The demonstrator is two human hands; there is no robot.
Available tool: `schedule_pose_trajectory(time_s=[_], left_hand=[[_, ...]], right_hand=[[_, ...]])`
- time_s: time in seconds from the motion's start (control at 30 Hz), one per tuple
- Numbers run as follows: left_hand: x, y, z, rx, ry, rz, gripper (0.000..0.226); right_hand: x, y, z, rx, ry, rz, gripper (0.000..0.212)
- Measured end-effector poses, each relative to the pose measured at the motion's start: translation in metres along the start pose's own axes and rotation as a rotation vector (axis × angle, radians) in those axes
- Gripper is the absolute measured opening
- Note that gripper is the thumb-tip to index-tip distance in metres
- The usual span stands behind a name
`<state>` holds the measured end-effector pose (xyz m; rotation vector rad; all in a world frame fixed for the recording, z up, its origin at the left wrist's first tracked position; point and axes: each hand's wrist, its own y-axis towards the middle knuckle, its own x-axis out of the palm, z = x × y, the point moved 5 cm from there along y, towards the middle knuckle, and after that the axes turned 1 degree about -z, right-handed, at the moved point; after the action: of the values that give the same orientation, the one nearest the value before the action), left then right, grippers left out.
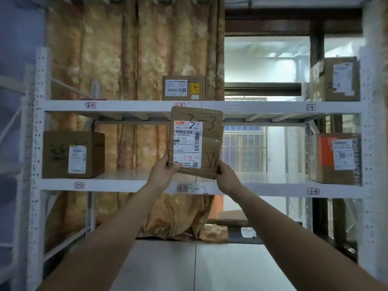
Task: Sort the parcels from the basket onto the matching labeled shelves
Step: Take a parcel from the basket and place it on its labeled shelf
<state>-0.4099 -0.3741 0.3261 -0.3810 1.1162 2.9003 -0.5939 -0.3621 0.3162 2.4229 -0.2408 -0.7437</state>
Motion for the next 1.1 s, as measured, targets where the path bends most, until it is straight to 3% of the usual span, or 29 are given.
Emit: schedule_pose_trajectory(time_s=[0.2, 0.4, 0.87, 1.1], left_hand=[[0.007, 0.047, -0.064, -0.024, 0.068, -0.059, 0.048], [0.006, 0.11, -0.126, -0.038, 0.082, -0.102, 0.045], [0.022, 0.162, -0.239, -0.119, 0.196, -0.061, 0.04], [0.025, 0.184, -0.255, -0.126, 0.535, -0.057, 0.047]], right_hand=[[0.038, 0.049, 0.047, 0.034, -0.015, 0.075, 0.045], [0.069, 0.108, 0.078, 0.03, -0.057, 0.094, 0.046], [0.126, 0.184, 0.148, 0.076, -0.131, 0.095, 0.029], [0.134, 0.203, 0.166, 0.14, -0.331, 0.049, 0.035]])
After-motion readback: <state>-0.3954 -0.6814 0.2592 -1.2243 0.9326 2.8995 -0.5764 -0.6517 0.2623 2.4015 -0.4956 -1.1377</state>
